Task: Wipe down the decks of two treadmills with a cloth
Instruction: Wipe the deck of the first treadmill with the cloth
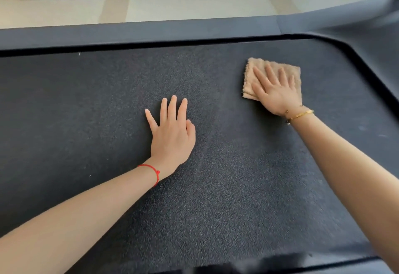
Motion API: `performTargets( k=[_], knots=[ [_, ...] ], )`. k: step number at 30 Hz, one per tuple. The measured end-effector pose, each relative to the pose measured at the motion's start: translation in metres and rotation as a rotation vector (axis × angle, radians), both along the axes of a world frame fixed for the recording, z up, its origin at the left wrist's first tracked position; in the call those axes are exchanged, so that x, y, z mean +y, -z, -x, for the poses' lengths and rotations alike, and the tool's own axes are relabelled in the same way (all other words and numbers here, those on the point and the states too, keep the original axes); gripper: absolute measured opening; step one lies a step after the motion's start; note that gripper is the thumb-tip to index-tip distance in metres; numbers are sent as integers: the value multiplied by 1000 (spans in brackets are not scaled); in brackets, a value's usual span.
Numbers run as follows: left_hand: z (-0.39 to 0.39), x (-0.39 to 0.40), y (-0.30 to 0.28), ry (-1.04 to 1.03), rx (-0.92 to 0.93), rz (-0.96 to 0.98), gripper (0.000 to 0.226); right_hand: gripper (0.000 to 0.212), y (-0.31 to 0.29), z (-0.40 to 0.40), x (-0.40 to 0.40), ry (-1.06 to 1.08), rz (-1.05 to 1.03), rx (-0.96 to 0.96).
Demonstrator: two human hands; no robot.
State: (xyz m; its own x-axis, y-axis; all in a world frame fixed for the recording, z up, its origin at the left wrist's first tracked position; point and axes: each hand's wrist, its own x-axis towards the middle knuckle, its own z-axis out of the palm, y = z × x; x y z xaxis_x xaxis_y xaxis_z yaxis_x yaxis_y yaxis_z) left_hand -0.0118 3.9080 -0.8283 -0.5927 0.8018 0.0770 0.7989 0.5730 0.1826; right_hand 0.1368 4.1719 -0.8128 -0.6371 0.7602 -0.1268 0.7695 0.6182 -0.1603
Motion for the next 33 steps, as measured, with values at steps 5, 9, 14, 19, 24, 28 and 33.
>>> performTargets(
  k=[5, 9, 14, 19, 24, 28, 33],
  knots=[
    [-2, -1, -2, -1, -21, -26, 57, 55, -3, -29, -84, -106, 9, 13],
    [-4, 0, -3, -8, -37, -44, 57, 56, -4, -59, -175, -291, 22, 55],
    [-5, -3, -6, 6, -65, -61, 56, 55, -2, -104, -235, -349, -1, 56],
    [-6, -9, -8, 89, -73, -59, 53, 54, -5, -132, -213, 7, -13, 28],
    [-20, -12, -12, 160, -97, -49, 54, 55, -12, -123, -191, 196, 44, -19],
    [-43, 1, -15, 208, -113, -70, 54, 55, -12, -136, -231, -27, 50, -9],
    [-75, 28, -14, 230, -148, -100, 55, 54, -7, -173, -238, -78, 15, 28]
  ],
)
